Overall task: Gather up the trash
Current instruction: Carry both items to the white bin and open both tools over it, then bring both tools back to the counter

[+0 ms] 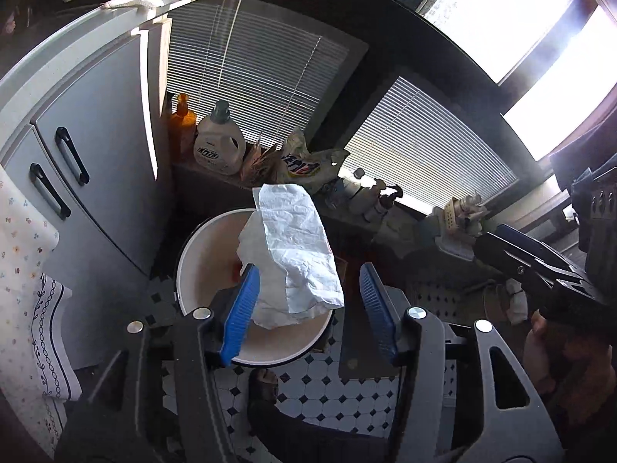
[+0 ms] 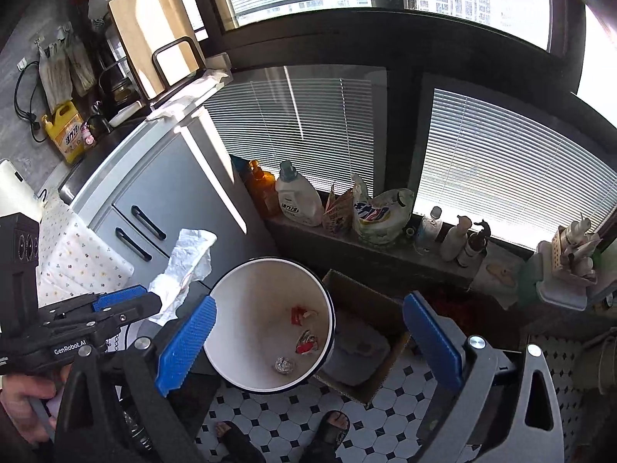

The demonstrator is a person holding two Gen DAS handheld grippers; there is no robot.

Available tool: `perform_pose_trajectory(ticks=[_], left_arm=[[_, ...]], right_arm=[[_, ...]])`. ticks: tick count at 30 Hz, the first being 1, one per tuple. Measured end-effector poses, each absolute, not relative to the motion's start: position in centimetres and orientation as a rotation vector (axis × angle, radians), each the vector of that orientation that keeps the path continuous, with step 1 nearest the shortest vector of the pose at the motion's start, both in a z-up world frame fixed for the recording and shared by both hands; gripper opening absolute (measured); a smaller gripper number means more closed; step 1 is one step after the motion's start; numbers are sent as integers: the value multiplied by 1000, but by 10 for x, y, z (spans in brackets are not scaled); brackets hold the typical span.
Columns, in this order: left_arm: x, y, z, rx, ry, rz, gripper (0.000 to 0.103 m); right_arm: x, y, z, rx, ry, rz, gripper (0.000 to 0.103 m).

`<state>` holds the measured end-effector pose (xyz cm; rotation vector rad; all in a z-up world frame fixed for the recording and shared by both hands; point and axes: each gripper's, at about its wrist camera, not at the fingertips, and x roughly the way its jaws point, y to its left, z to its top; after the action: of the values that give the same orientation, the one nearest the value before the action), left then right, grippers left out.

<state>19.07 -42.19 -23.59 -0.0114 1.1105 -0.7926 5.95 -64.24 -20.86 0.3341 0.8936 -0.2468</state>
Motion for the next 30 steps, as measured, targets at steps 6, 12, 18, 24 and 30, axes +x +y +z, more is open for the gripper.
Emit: perform_pose_trajectory(ticks=[6,12,18,24,30], left_arm=[[200,-404,-227,-36,1090,-757,72],[209,-358,-204,-60,1022,-689,75],[210,-300,-182,-91,971,-601,76],[205,-231,-163,-148,913,-504,86],[198,-152,-143,-220,835,-383,96]], right_arm=[[62,-634,-207,342,885,-237,95],[77,-605,-191,335,824,-176,95],[100,-558,-177,312,795,-85,95],[125,-498,-163,277,776,30,95],[148,-431,-151,241,779,152,95]])
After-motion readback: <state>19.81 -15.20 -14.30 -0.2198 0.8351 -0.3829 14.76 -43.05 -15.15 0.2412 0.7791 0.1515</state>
